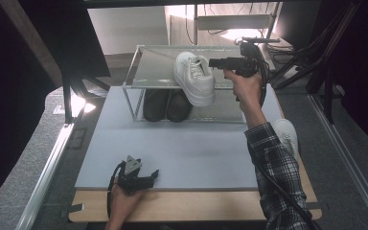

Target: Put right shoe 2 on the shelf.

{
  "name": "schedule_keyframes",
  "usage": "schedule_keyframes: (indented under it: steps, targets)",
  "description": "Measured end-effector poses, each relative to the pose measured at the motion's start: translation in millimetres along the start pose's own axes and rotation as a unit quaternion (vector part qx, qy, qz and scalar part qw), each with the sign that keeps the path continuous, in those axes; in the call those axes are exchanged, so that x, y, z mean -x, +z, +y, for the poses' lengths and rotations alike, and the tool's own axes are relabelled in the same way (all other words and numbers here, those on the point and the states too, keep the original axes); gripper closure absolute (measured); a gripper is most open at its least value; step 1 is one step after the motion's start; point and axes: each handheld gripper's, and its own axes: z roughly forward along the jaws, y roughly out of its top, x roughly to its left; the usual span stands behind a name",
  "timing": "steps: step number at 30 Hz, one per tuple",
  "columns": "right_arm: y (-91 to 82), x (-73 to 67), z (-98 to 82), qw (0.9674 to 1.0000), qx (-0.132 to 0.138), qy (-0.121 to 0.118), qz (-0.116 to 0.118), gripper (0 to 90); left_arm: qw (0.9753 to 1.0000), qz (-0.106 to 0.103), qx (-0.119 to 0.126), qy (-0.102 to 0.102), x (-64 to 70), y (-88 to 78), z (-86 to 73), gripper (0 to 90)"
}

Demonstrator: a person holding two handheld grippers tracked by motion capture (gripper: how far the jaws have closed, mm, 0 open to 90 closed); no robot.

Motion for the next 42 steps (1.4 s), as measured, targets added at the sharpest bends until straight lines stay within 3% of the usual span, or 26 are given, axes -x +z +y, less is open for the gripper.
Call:
schedule_keyframes:
  steps: [11, 15, 21, 27, 33, 42]
  targets:
    - [-26.6, -5.8, -18.0, 0.9985, -0.003, -0.053, -0.014, 57.0, 1.0, 0.0, 0.0, 0.0, 0.1, 0.0, 0.0, 15.0]
    - [-36.0, -7.1, -27.6, 0.9977, -0.004, -0.066, -0.014, 65.0, 1.0, 0.0, 0.0, 0.0, 0.1, 0.0, 0.0, 14.9]
    - [-44.8, -9.4, -45.9, 0.9959, -0.017, -0.089, 0.005, 76.3, 1.0, 0.0, 0.0, 0.0, 0.1, 0.1, 0.0, 15.0]
    - [-51.6, -13.4, -67.0, 0.993, -0.025, -0.116, -0.001, 84.2, 1.0, 0.001, 0.0, -0.001, 0.4, 0.0, 0.0, 14.9]
    - [-53.4, -14.7, -85.0, 0.9902, -0.021, -0.138, 0.003, 88.3, 1.0, 0.001, 0.001, -0.001, 0.4, 0.2, -0.1, 14.9]
    - [-39.7, -13.0, -104.2, 0.9859, -0.042, -0.162, -0.004, 89.3, 1.0, 0.001, 0.001, -0.001, 0.4, 0.2, 0.0, 14.9]
